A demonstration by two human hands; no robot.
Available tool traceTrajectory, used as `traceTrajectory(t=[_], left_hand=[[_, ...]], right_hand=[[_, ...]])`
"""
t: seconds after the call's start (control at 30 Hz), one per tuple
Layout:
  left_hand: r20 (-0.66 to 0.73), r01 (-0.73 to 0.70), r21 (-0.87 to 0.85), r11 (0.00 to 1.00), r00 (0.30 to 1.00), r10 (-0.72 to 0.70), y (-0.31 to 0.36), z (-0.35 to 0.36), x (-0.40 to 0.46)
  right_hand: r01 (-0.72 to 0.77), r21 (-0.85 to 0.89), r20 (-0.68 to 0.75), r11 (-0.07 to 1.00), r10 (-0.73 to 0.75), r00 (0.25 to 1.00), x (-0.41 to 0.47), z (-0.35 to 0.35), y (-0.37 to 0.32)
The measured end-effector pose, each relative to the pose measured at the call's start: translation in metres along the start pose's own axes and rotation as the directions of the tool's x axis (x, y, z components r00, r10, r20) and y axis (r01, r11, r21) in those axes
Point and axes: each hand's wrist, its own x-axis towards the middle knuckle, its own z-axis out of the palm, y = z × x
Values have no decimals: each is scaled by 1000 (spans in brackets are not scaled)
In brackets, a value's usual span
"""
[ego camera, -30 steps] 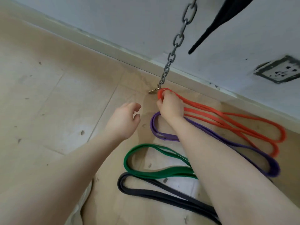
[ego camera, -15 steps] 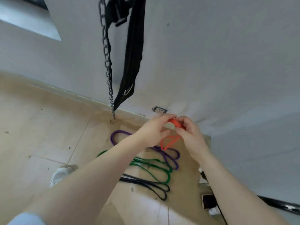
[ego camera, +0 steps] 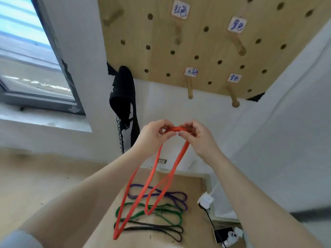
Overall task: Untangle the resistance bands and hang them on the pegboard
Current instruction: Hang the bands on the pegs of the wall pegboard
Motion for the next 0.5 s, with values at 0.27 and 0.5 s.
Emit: traceTrajectory(t=[0.27, 0.5], left_hand=[[-107, -119, -145, 982, 989, 104, 69, -55, 45], [-339, -337, -78, 938, 894, 293, 98, -84, 110]], right_hand=[[163, 89, -233, 983, -139, 963, 21, -9, -90], [302, 139, -287, 943, -253, 924, 79, -33, -144]])
